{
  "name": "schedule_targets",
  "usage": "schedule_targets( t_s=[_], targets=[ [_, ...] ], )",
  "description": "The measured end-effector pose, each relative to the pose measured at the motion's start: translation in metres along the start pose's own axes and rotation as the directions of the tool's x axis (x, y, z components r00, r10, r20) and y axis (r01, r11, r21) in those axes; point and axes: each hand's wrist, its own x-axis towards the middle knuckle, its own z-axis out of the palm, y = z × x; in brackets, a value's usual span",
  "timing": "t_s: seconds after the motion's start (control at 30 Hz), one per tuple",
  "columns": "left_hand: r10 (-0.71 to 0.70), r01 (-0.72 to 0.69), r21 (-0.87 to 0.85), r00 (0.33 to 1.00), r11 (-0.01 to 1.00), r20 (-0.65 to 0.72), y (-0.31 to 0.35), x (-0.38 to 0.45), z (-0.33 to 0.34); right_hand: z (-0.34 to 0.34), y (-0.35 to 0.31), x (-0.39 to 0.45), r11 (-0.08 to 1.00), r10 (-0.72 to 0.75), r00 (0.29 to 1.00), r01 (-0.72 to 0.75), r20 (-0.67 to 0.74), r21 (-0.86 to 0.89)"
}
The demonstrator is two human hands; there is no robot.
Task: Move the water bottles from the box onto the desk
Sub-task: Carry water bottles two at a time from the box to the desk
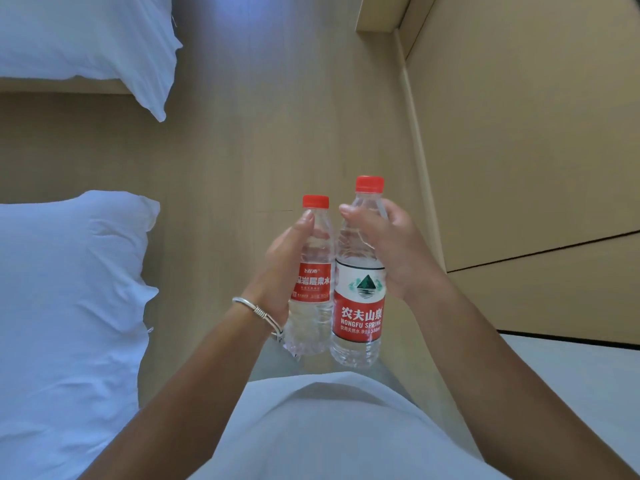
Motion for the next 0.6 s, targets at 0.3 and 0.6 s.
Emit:
schedule_targets(
  t_s=[0.3,0.6],
  targets=[
    [0.023,-0.022,-0.015,0.999,1.000,0.039,0.066,0.077,-0.022,0.029,-0.049,0.087,0.998,-0.018,0.999,0.016,0.038,0.059],
    [-0.042,0.041,-0.024,0.999,0.999,-0.015,0.124,0.176,-0.007,0.019,-0.097,0.191,0.997,-0.007,0.999,0.004,0.040,0.073]
  ],
)
